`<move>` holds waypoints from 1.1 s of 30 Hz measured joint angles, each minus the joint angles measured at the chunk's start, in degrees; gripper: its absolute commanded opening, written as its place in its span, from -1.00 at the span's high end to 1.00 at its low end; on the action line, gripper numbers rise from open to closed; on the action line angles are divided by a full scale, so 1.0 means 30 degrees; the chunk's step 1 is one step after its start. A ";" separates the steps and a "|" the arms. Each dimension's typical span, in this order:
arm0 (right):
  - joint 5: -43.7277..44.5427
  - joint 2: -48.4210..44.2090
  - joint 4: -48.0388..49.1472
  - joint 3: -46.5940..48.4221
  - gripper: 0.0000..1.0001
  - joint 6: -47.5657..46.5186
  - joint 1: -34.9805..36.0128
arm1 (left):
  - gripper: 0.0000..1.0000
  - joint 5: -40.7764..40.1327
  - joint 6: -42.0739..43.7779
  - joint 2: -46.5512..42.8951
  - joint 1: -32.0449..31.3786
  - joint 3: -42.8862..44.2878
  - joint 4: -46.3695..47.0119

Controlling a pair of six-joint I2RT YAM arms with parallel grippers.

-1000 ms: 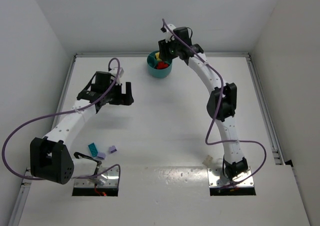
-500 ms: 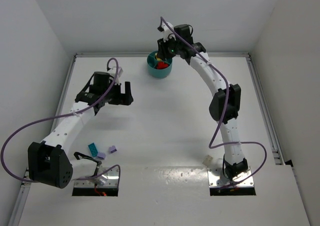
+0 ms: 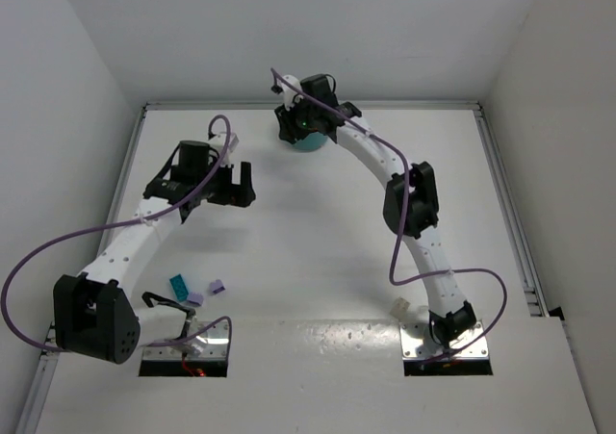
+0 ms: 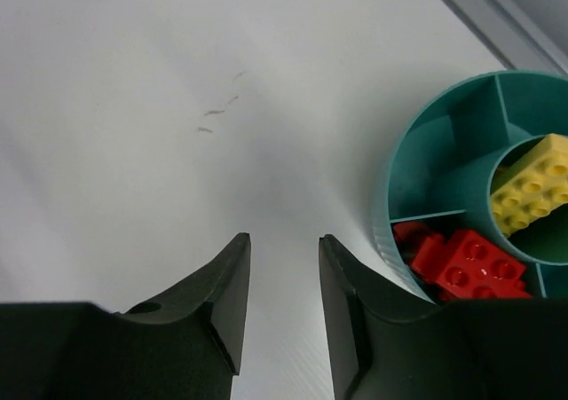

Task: Sort the legos into containers by color

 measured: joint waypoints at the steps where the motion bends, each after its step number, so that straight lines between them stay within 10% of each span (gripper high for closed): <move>1: 0.0022 -0.0022 -0.0117 -0.0087 0.20 -0.0087 0.0022 | -0.99 0.0146 0.0415 -0.0022 0.0000 -0.0029 -0.0095; 12: 0.0444 -0.6754 -0.4743 -0.7956 -0.40 -0.2820 -0.0787 | -0.99 0.1217 1.0710 -0.3934 0.0255 -0.0277 -0.5865; 21: -0.1027 -1.5045 -1.2087 -1.4134 -0.14 -1.0171 -0.2302 | -0.99 0.1494 1.6793 -0.6812 0.0488 -0.2368 -1.0120; 33: 0.1800 -2.2586 -1.6866 -2.2382 -0.11 -2.1405 -0.2922 | -0.99 0.2557 1.7289 -0.7227 0.1027 -0.3483 -0.9493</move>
